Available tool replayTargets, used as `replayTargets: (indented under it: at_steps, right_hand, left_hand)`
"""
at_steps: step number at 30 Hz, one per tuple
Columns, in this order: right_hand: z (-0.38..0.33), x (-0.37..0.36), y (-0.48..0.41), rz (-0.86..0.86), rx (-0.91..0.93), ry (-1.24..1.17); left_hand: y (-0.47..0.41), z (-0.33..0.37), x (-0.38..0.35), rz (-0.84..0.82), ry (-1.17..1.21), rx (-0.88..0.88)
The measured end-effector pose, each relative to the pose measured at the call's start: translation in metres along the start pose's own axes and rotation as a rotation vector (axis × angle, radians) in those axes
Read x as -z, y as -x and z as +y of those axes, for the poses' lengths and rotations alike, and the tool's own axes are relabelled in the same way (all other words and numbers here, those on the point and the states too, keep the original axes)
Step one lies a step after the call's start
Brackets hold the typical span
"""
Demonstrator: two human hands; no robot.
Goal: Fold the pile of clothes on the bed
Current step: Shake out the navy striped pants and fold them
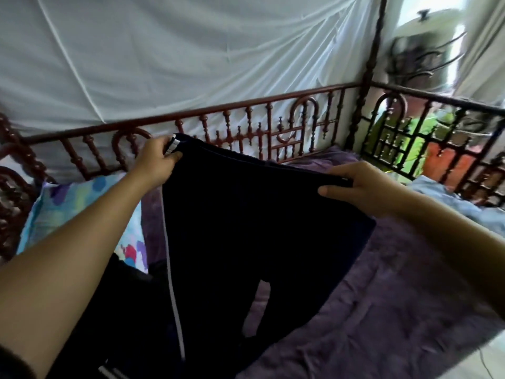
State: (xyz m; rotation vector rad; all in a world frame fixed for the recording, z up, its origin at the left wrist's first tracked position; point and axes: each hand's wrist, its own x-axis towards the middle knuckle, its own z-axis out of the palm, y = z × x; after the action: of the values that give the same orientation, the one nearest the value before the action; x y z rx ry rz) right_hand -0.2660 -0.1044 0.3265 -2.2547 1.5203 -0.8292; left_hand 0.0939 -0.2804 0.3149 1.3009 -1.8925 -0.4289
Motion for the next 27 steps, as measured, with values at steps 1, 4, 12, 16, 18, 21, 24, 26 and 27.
replayTargets:
  at_steps: [1, 4, 12, 16, 18, 21, 24, 26, 27]
  right_hand:
    - [0.006, 0.007, 0.012, 0.024, -0.03, 0.033]
    - [0.045, 0.025, 0.049, 0.062, -0.162, 0.103]
    - [0.201, 0.066, 0.149, 0.111, -0.567, 0.161]
    - [0.304, 0.08, 0.192, 0.167, -0.695, 0.115]
    - [0.365, 0.086, 0.209, 0.17, -0.746, 0.126]
    - [0.467, 0.09, 0.232, 0.177, -0.823, 0.146]
    - [0.559, 0.092, 0.255, 0.131, -0.96, 0.187]
    - [0.611, 0.099, 0.267, 0.121, -1.035, 0.212]
    - [0.634, 0.103, 0.273, 0.13, -1.068, 0.227]
  left_hand:
    - [-0.007, 0.008, -0.015, -0.032, -0.007, -0.013]
    - [-0.023, 0.04, -0.069, -0.136, -0.013, -0.048]
    - [-0.05, 0.14, -0.267, -0.396, 0.04, -0.132]
    - [-0.065, 0.181, -0.383, -0.444, 0.025, -0.171]
    - [-0.074, 0.199, -0.445, -0.468, 0.006, -0.171]
    - [-0.087, 0.223, -0.548, -0.517, -0.02, -0.132]
    - [-0.091, 0.245, -0.648, -0.573, -0.05, -0.078]
    - [-0.093, 0.263, -0.706, -0.603, -0.061, -0.052]
    - [-0.094, 0.272, -0.732, -0.615, -0.056, -0.035]
